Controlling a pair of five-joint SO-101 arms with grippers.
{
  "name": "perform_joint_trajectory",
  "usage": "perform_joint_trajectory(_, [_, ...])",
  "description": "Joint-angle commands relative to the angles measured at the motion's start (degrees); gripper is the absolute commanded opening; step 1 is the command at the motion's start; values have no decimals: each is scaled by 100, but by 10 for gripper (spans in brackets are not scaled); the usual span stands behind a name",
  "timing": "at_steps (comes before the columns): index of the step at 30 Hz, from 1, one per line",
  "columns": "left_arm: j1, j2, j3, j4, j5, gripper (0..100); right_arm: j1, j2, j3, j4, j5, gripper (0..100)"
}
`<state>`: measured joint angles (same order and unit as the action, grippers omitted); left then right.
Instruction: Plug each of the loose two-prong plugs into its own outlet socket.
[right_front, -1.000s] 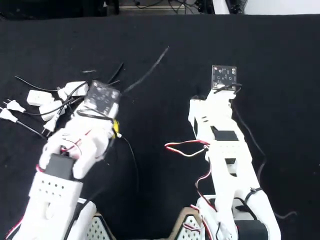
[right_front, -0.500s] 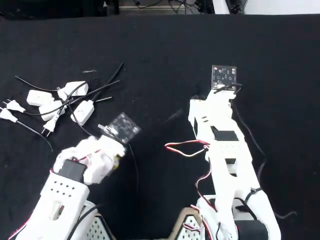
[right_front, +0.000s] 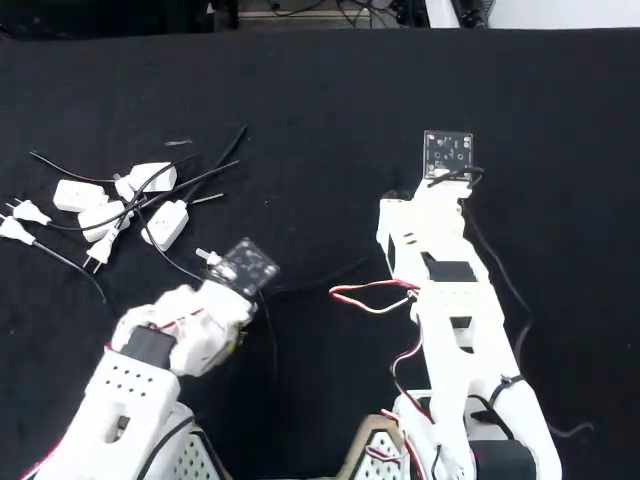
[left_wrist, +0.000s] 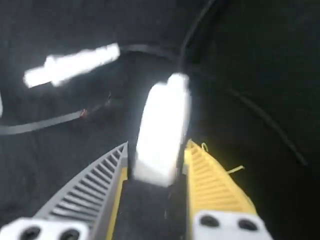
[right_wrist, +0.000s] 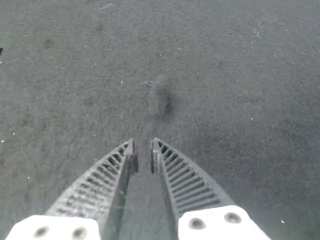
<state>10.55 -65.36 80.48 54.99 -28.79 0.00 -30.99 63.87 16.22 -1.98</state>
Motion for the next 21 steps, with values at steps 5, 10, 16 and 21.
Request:
perform_joint_trajectory(5, [-1182, -70, -593, 1073, -905, 188, -1108, 22, -110, 281, 167, 50])
perform_joint_trajectory(10, [-1956, -70, -690, 1152, -941, 188, -2418, 22, -31, 659, 923, 50])
perform_joint_trajectory(16, [-2457, -70, -453, 1134, -888, 188, -3332, 22, 365, 211, 1152, 50])
perform_joint_trajectory(21, [-2440, -70, -13, 413, 202, 188, -3930, 84, 514, 88, 1152, 51])
